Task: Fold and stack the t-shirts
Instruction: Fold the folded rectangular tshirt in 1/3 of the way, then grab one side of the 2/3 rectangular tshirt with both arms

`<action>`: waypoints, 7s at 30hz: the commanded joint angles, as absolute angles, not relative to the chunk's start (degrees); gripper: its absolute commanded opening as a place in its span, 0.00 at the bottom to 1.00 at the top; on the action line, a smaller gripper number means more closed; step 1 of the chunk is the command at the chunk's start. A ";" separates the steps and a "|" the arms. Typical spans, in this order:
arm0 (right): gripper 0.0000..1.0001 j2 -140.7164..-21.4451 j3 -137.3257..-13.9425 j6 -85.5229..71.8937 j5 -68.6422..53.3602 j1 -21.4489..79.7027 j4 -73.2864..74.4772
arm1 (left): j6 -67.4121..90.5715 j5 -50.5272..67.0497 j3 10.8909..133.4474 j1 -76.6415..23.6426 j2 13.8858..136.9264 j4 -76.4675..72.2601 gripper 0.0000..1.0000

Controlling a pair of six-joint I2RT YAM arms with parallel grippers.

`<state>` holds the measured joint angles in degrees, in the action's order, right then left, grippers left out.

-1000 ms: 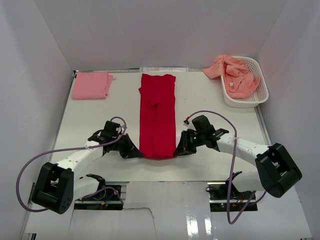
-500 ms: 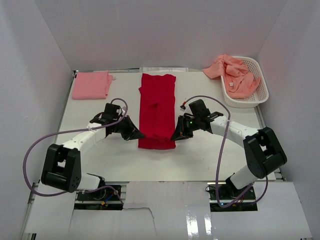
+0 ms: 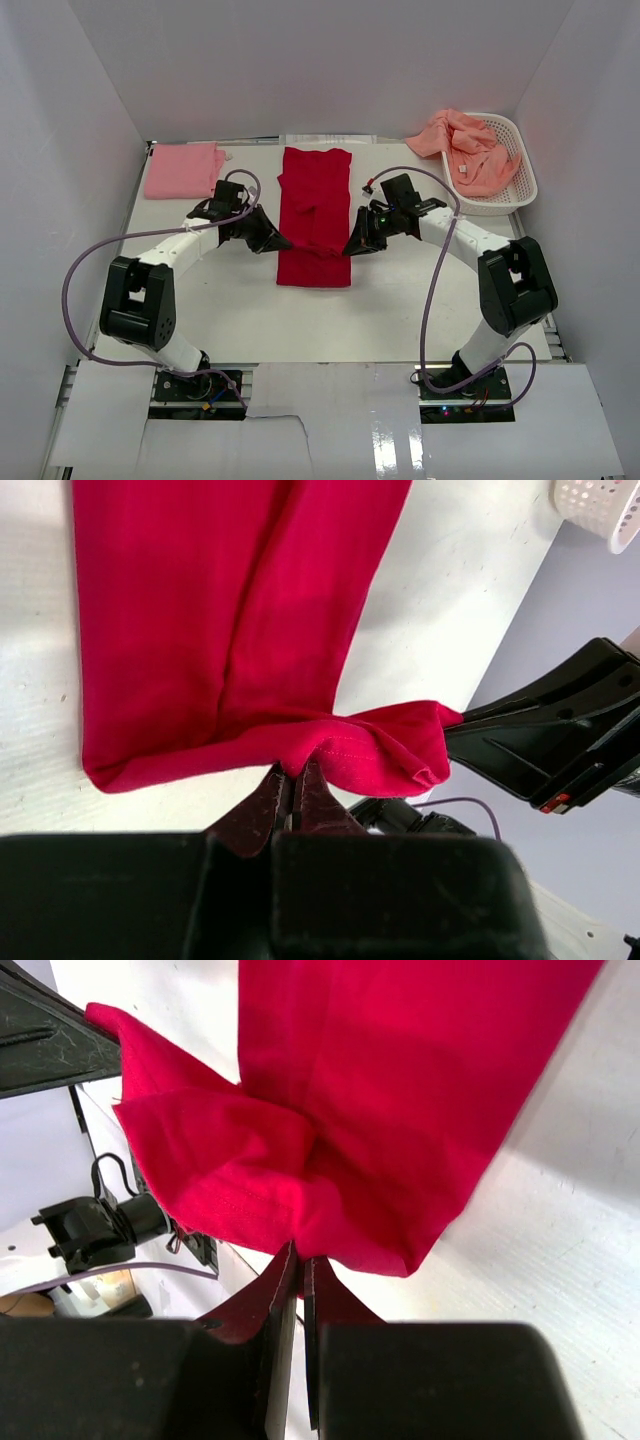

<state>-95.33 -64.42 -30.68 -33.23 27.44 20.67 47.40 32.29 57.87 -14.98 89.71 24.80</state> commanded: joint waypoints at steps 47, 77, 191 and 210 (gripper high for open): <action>0.08 -117.60 -94.13 -22.33 -36.82 21.62 30.76 | 45.00 29.53 76.64 -13.27 106.08 23.12 0.00; 0.39 -124.19 -103.01 -21.88 -35.07 19.86 30.50 | 47.64 25.23 76.73 -12.74 104.68 18.82 0.59; 0.08 -101.42 -41.13 -48.43 -25.22 26.81 -23.20 | 46.93 16.53 34.98 -13.62 88.51 9.21 0.66; 0.08 -101.16 -41.22 -48.25 -25.40 26.72 -23.12 | 49.66 20.12 32.61 -13.54 96.06 2.38 0.66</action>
